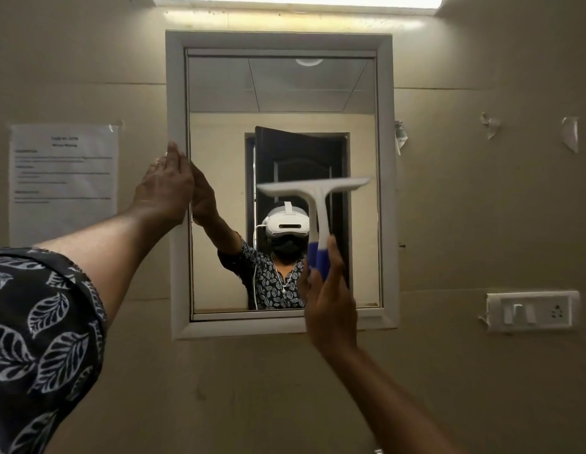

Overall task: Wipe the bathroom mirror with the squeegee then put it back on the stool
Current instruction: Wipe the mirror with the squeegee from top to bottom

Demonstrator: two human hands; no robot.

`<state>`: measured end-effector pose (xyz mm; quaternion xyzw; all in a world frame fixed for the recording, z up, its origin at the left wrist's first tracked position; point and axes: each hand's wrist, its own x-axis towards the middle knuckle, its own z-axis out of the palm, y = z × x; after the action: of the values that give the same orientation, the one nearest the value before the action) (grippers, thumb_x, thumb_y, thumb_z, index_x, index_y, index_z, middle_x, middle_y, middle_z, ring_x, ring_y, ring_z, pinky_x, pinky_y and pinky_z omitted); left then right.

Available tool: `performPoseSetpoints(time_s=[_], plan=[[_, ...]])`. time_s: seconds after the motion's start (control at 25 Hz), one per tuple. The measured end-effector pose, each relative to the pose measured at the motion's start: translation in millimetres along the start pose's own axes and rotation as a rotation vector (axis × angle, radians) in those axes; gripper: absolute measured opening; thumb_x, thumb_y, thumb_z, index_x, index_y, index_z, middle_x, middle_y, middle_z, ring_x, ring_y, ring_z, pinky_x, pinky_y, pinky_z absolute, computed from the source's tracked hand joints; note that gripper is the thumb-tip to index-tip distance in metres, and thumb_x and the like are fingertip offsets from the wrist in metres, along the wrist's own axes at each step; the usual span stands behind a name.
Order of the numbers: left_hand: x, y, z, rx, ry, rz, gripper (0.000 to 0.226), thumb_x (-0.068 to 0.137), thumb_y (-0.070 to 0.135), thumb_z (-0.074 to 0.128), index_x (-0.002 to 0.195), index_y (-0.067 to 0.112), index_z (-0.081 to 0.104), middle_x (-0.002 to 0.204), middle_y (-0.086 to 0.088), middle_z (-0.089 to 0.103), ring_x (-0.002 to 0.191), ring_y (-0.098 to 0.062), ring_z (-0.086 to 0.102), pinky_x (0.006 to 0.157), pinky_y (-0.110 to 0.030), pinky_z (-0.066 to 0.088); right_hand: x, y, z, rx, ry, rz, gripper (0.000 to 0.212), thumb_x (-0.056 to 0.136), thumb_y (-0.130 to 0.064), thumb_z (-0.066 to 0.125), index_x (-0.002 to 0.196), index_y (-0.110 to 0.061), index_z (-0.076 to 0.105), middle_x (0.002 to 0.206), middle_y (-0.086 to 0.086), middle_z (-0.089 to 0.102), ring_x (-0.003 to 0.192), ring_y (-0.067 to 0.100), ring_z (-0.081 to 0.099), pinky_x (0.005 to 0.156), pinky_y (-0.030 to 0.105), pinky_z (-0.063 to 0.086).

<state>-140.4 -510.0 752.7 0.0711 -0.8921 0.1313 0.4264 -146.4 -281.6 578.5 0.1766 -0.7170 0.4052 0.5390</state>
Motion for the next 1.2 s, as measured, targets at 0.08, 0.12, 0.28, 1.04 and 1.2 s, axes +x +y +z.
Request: performPoseSetpoints(time_s=[0.08, 0.12, 0.28, 1.04, 1.2], plan=[[-1.0, 0.4, -1.3, 0.002, -0.005, -0.002, 0.101, 0.077, -0.002, 0.071, 0.149, -0.004, 0.000, 0.157, -0.025, -0.004, 0.146, -0.038, 0.011, 0.119, -0.041, 0.016, -42.3, 2.6, 5.6, 0.064, -0.043, 0.077, 0.055, 0.093, -0.041, 0.025, 0.141, -0.044, -0.001, 0.101, -0.004, 0.056, 0.050, 0.004, 0.050, 0.041, 0.009, 0.040], [-1.2, 0.6, -2.2, 0.002, -0.007, -0.001, 0.102, 0.077, -0.002, 0.071, 0.149, -0.004, 0.000, 0.157, -0.025, -0.004, 0.146, -0.038, 0.011, 0.119, -0.041, 0.016, -70.1, 7.4, 5.4, 0.078, -0.082, 0.129, 0.056, 0.092, -0.039, 0.028, 0.140, -0.044, 0.001, 0.102, -0.005, 0.058, 0.048, 0.005, 0.051, 0.041, 0.009, 0.041], [-2.8, 0.3, -3.4, -0.013, -0.002, 0.003, 0.099, 0.078, -0.003, 0.070, 0.150, -0.004, 0.001, 0.157, -0.025, -0.003, 0.146, -0.038, 0.011, 0.120, -0.041, 0.016, -78.7, 14.6, 28.6, 0.039, 0.029, 0.221, 0.045, 0.086, -0.012, 0.062, 0.129, -0.016, 0.050, 0.103, 0.003, 0.067, 0.081, 0.016, 0.068, 0.070, 0.016, 0.053], [-4.4, 1.8, -3.7, -0.044, 0.021, -0.010, 0.095, 0.080, -0.003, 0.067, 0.150, -0.003, 0.001, 0.157, -0.023, -0.003, 0.146, -0.037, 0.009, 0.119, -0.040, 0.015, 146.7, -87.6, -32.4, 0.165, 0.125, -0.169, 0.049, 0.098, -0.023, 0.040, 0.142, -0.008, 0.024, 0.075, 0.005, 0.056, 0.056, 0.018, 0.060, 0.052, 0.033, 0.056], [-4.8, 2.8, -5.7, -0.037, 0.018, -0.013, 0.096, 0.080, -0.002, 0.068, 0.150, -0.002, 0.002, 0.158, -0.022, -0.002, 0.146, -0.037, 0.010, 0.119, -0.040, 0.016, 217.4, -114.4, -42.8, 0.030, 0.184, -0.121, 0.044, 0.099, -0.019, 0.037, 0.141, -0.013, 0.024, 0.069, -0.006, 0.047, 0.055, 0.012, 0.053, 0.049, 0.018, 0.044]])
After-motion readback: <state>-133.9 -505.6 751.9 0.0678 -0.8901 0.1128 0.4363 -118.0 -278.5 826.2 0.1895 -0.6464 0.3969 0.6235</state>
